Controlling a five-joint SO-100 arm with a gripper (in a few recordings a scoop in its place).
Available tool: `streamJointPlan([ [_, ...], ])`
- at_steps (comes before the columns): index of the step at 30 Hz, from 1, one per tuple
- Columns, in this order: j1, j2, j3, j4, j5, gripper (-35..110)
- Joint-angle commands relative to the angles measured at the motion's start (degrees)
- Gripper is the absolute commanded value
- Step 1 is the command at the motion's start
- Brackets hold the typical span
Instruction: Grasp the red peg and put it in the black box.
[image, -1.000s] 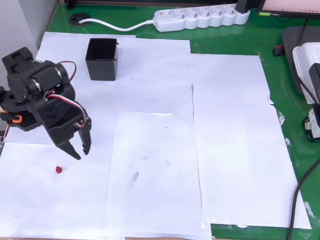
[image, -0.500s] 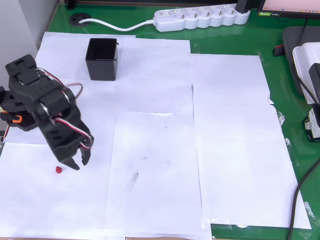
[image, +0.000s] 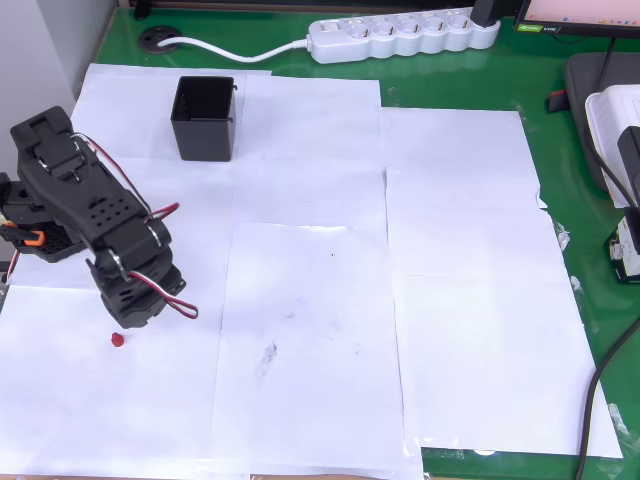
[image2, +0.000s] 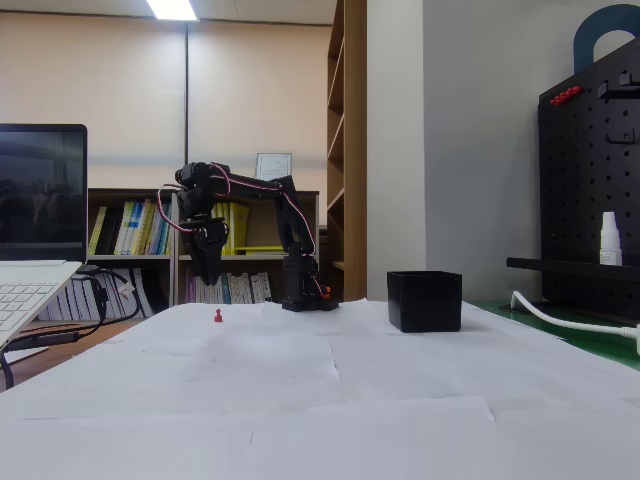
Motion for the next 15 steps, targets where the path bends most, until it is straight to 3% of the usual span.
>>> streamJointPlan([
  [1,-0.62,-0.09,-0.35,6.77,-0.62,0],
  [15,-7.21,19.42,4.75,6.77,2.81,0],
])
